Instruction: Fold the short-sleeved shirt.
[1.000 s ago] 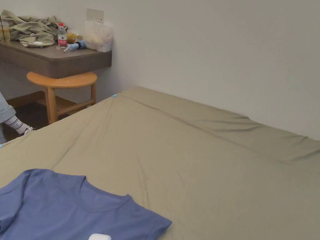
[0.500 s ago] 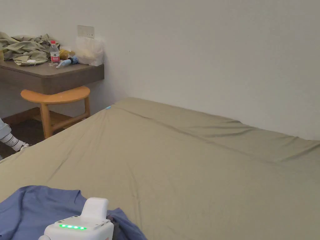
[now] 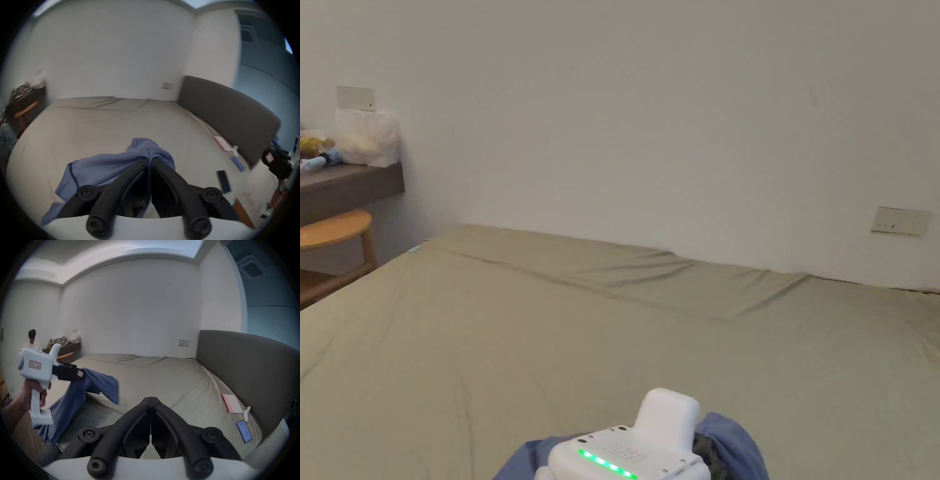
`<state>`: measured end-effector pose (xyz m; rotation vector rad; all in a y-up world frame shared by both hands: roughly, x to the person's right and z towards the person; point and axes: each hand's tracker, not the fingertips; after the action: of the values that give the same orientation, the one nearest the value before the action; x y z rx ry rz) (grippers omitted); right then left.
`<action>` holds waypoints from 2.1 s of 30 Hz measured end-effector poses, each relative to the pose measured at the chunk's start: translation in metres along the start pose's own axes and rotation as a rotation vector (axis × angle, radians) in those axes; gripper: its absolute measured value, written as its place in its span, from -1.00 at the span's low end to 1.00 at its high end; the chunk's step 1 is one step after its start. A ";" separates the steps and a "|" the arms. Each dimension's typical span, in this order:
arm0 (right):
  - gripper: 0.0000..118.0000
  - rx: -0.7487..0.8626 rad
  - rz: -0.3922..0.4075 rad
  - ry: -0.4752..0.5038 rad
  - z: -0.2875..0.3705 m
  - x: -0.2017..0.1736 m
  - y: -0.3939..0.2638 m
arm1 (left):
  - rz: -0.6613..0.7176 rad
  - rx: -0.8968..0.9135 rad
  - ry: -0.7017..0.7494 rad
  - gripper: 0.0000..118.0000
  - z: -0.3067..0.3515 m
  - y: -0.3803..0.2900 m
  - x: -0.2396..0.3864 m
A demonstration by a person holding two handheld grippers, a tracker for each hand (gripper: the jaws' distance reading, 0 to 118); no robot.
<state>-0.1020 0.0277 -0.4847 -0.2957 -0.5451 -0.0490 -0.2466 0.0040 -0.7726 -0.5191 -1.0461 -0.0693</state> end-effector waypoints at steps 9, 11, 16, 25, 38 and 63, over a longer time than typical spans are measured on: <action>-0.85 0.026 -0.057 -0.157 0.056 0.069 -0.006 | -0.075 -0.188 -0.330 -0.92 -0.043 -0.063 0.170; -0.85 0.026 -0.070 -0.175 0.065 0.079 -0.009 | -0.086 -0.238 -0.349 -0.92 -0.051 -0.083 0.186; -0.85 0.001 -0.113 -0.203 0.072 0.091 -0.023 | -0.007 -0.420 -0.339 -0.18 -0.081 -0.135 0.192; -0.85 -0.002 -0.109 -0.140 0.074 0.069 -0.020 | 0.148 -0.321 -0.193 0.75 -0.024 -0.124 0.124; -0.85 0.058 -0.052 0.077 0.047 -0.032 0.007 | 0.263 -0.002 0.429 -0.96 0.208 -0.103 -0.095; -0.85 -0.028 0.091 0.112 -0.039 -0.069 0.014 | 0.283 -0.395 0.603 -0.03 0.047 -0.219 -0.221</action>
<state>-0.1397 0.0279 -0.5562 -0.3426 -0.4196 0.0153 -0.4621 -0.2089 -0.8574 -0.9308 -0.3591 -0.1720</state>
